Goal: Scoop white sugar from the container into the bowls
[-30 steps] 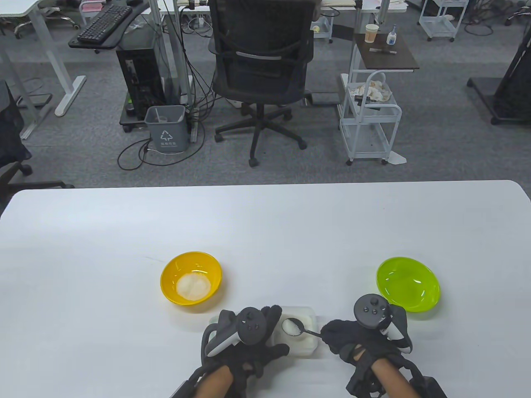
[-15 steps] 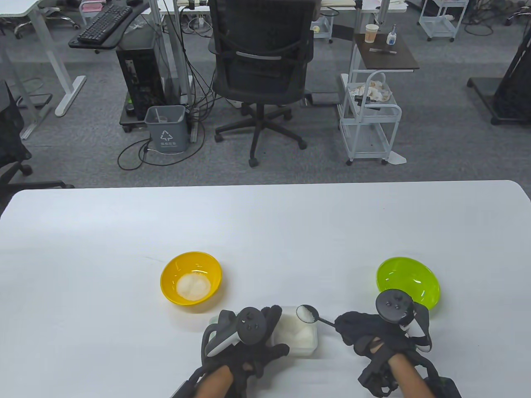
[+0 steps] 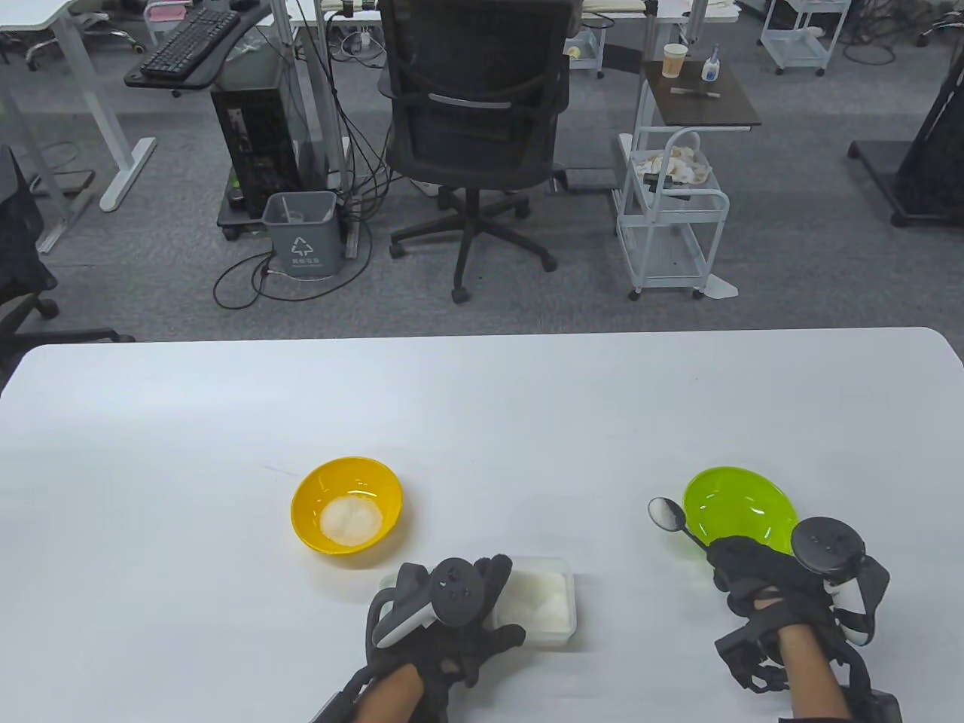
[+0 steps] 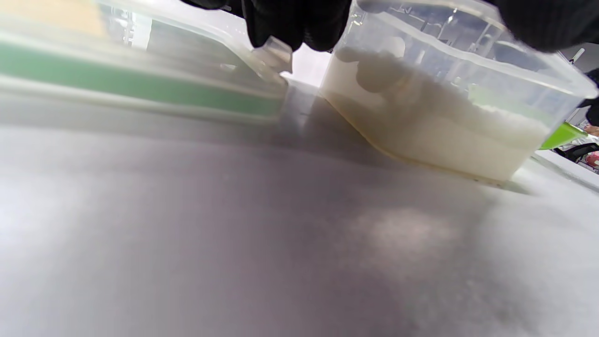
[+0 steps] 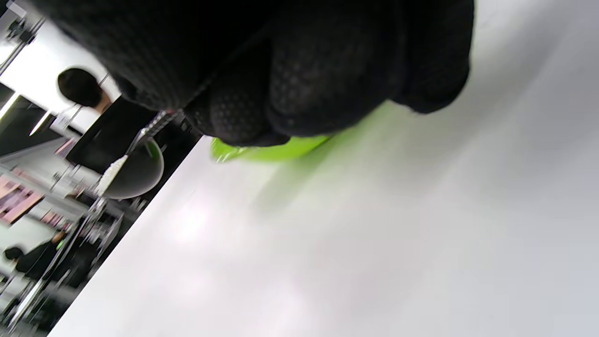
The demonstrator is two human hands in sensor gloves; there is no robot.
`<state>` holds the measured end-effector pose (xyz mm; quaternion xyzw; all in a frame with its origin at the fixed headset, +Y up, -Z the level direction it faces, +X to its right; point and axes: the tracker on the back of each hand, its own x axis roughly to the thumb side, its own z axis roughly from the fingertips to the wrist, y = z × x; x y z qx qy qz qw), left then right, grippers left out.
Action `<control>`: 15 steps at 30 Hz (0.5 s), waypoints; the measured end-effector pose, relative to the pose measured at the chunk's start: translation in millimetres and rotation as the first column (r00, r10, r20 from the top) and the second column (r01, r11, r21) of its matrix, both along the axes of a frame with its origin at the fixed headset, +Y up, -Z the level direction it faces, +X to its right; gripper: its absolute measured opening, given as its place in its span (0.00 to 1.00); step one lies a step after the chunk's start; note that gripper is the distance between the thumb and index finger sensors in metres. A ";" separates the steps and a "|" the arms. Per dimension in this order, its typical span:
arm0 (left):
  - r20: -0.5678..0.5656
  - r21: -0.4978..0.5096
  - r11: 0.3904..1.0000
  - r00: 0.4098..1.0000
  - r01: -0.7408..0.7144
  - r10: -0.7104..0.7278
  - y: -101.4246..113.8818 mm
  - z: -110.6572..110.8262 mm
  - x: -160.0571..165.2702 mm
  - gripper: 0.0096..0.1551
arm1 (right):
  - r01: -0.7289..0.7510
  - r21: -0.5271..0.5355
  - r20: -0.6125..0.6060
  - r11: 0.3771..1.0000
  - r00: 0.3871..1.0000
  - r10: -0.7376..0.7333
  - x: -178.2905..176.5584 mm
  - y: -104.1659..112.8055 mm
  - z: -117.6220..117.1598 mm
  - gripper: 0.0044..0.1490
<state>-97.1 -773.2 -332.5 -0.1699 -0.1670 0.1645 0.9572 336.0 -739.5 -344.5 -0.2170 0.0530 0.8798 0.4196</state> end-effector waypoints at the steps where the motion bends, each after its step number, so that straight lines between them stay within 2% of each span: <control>1: 0.000 0.000 1.000 1.000 0.000 0.000 0.0 0.0 -0.1 0.56 | -0.003 0.002 0.027 1.000 1.000 0.003 4.8 -0.6 0.5 0.24; 5: 0.000 -0.001 1.000 1.000 -0.001 0.001 0.1 0.0 -0.2 0.56 | -0.059 0.019 0.162 0.998 0.985 0.055 22.8 -3.0 3.9 0.24; 10: 0.000 -0.001 1.000 1.000 0.001 -0.001 0.3 0.0 -0.3 0.56 | -0.148 0.017 0.238 0.989 0.961 0.140 27.8 -2.3 5.9 0.25; 15: 0.000 -0.002 1.000 1.000 0.001 -0.001 0.2 0.1 -0.3 0.56 | -0.408 0.007 0.245 0.913 0.886 0.394 19.3 5.2 6.4 0.26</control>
